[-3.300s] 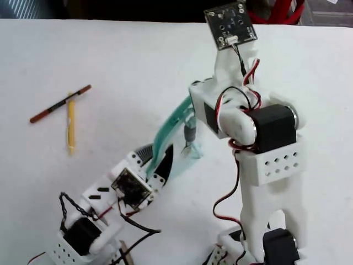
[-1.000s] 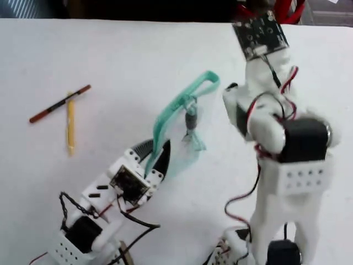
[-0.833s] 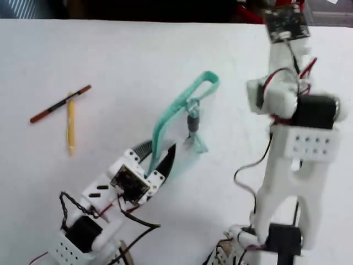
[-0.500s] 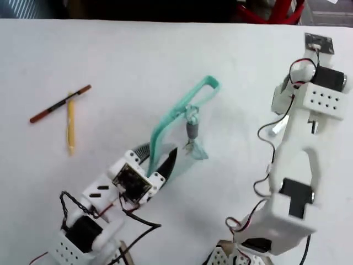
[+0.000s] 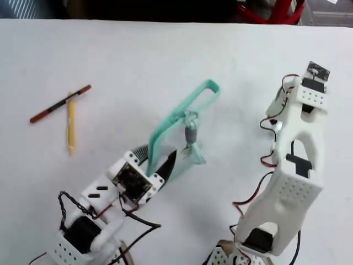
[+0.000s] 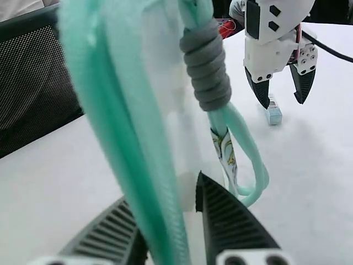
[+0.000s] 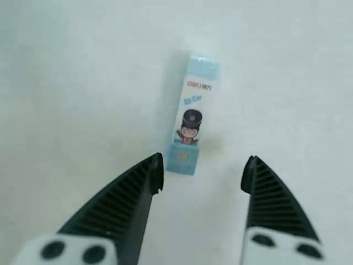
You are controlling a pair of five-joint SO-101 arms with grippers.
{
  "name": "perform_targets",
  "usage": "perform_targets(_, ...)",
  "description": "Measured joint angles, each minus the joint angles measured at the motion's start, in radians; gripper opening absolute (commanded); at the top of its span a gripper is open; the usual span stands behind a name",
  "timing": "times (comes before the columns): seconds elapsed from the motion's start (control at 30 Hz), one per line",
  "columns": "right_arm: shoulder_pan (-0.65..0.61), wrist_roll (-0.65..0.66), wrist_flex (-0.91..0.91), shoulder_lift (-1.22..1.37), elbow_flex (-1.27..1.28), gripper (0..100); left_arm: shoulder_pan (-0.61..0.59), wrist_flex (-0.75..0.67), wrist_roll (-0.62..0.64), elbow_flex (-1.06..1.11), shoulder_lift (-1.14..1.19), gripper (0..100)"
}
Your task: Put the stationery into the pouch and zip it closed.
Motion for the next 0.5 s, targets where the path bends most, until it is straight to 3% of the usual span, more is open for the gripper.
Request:
perform_targets(0.1, -0.009, 0.0, -0.034, 0.041, 0.002, 21.3, 0.0, 0.0, -0.003, 0.0, 0.0, 12)
perform_targets(0.23, -0.011, 0.0, -0.066, 0.072, 0.002, 0.2, 0.0, 0.0, -0.003, 0.0, 0.0, 12)
perform_targets(0.3, -0.011, 0.0, -0.066, 0.077, 0.002, 4.1, 0.0, 0.0, -0.003, 0.0, 0.0, 12)
perform_targets(0.5, -0.003, 0.0, -0.04, 0.074, 0.0, 1.8, 0.0, 0.0, -0.003, 0.0, 0.0, 12)
